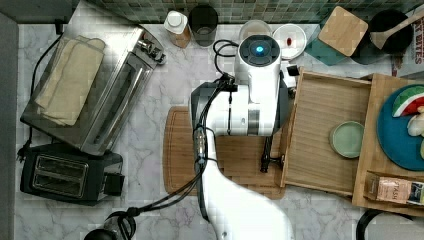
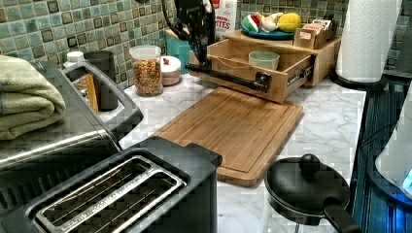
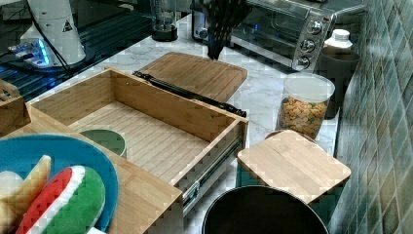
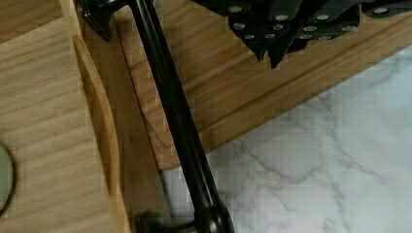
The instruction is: Close the drawer.
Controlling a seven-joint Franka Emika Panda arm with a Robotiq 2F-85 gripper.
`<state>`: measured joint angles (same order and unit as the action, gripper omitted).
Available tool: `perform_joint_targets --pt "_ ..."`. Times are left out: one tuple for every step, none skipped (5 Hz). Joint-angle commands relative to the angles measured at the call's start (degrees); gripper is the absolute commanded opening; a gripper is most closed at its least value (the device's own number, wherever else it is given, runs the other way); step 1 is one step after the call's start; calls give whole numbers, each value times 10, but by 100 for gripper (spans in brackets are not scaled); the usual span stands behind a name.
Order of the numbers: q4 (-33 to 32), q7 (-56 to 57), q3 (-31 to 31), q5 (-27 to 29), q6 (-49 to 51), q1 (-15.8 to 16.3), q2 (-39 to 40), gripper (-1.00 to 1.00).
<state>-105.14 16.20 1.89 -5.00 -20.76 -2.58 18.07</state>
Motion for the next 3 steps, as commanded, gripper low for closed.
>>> perform_joint_targets --pt "-17 11 1 -38 -185 5 -12 -100" --pt "-4 19 4 -43 -187 2 11 -100" --pt "40 59 5 -59 -137 0 53 -100"
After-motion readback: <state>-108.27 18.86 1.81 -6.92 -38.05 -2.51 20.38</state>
